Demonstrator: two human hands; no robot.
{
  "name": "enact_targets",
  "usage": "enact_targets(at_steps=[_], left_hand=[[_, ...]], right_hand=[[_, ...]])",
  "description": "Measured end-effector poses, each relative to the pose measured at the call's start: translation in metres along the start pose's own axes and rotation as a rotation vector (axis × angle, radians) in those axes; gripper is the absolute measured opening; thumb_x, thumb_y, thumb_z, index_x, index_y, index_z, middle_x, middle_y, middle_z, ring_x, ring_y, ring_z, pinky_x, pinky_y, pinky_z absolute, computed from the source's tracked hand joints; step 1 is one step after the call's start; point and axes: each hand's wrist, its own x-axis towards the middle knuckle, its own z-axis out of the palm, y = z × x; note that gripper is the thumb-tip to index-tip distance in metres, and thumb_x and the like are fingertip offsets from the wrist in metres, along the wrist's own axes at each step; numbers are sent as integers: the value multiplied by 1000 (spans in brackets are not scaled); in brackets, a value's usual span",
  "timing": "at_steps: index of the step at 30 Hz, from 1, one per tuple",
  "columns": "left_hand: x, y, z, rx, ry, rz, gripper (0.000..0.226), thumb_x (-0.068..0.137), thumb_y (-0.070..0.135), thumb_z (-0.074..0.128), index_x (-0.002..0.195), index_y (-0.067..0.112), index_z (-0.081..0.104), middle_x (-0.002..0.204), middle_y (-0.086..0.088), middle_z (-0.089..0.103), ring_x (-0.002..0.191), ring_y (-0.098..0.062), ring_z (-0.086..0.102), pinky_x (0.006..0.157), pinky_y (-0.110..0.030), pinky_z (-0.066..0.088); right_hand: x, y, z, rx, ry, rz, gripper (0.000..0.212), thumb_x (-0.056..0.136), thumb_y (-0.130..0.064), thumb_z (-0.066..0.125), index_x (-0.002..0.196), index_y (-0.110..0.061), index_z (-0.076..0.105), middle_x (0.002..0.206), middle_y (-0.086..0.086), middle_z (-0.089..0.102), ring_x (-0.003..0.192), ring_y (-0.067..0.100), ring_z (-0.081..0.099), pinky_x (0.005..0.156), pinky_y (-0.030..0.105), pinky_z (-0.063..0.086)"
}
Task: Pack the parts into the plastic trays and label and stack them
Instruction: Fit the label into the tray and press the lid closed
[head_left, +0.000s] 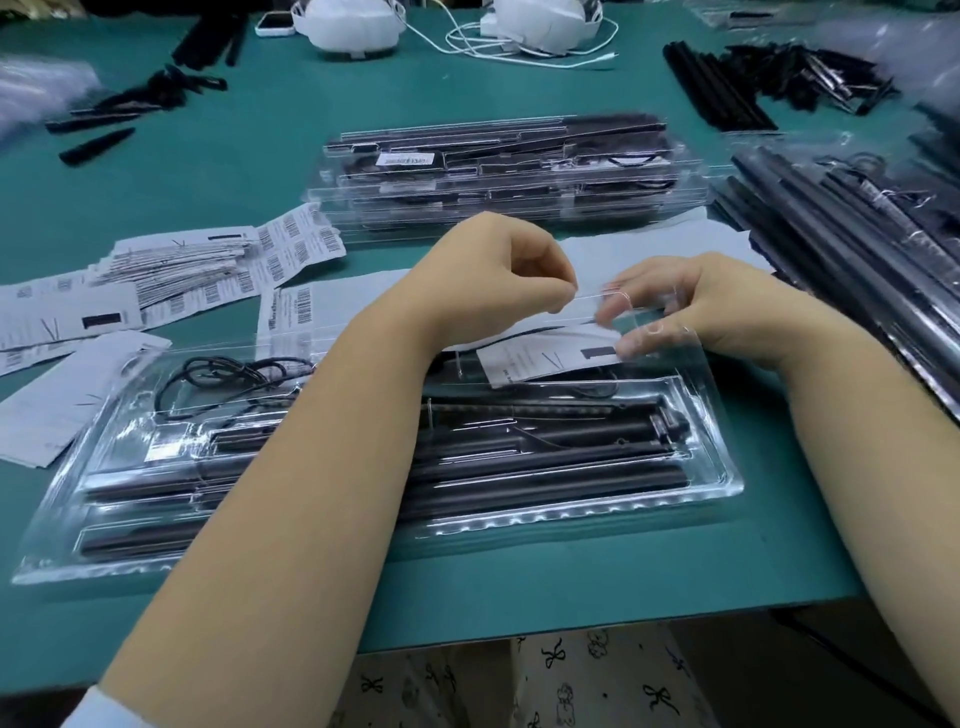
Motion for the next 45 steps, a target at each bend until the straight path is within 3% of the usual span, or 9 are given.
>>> enact_targets(at_steps=[10,14,17,20,24,27,30,38,45], left_hand=[[-2,0,1,18,-28,-8,3,79,21,69,79,23,70,77,9,71,74,-8,66,76,-30,56],[-2,0,3,77,-60,-22,5,77,28,70,79,25,68,72,13,71,68,-3,65,69,-26,52],[-3,-1,3,105,-79,-14,9,78,32,70,82,26,65,68,14,71,61,2,61,65,-24,46],[-2,-2,1,115,-67,-9,16,75,39,73,82,29,64,66,14,69,61,-2,63,67,-28,51],[0,-4,2,250,-63,-9,18,74,48,72,82,33,65,74,15,65,64,7,56,59,-16,43],[1,-5,2,307,-72,-14,19,76,49,71,84,33,66,78,19,58,67,17,48,51,-5,35],[3,-7,5,329,-117,-53,23,78,50,69,92,31,66,84,17,62,72,8,54,54,-12,38],[8,-8,17,413,-158,-115,29,89,54,53,92,27,64,79,18,56,74,3,50,61,-23,39],[7,-2,23,587,-32,-38,36,96,52,37,83,22,52,74,12,51,69,-8,47,56,-29,32]], right_hand=[[5,6,3,-32,-21,-38,21,55,-42,79,75,-38,77,102,-25,65,100,-8,58,89,4,40],[3,9,-7,142,168,60,21,80,-14,71,84,-33,77,86,-13,72,78,1,63,86,24,51],[-5,11,-18,27,178,96,10,82,-29,67,82,-32,77,86,-12,73,72,-1,57,80,28,45],[-7,7,-19,-50,98,120,29,81,-46,56,75,-26,77,92,-4,73,76,4,56,74,28,40],[-4,0,-16,157,129,209,48,98,-35,40,74,-14,75,84,6,71,65,9,55,64,29,38],[-6,0,-19,16,82,234,32,84,-47,59,88,-18,70,70,-2,66,54,8,51,52,21,40],[-9,-1,-14,-125,20,302,30,70,-43,74,81,-16,69,56,-6,62,43,4,47,39,16,36],[-5,-9,-6,-260,41,389,34,76,-41,73,65,-10,68,52,3,62,40,12,48,37,20,34],[-9,-13,-3,64,-96,403,38,73,-39,69,67,-2,69,51,11,58,34,12,44,31,15,28]])
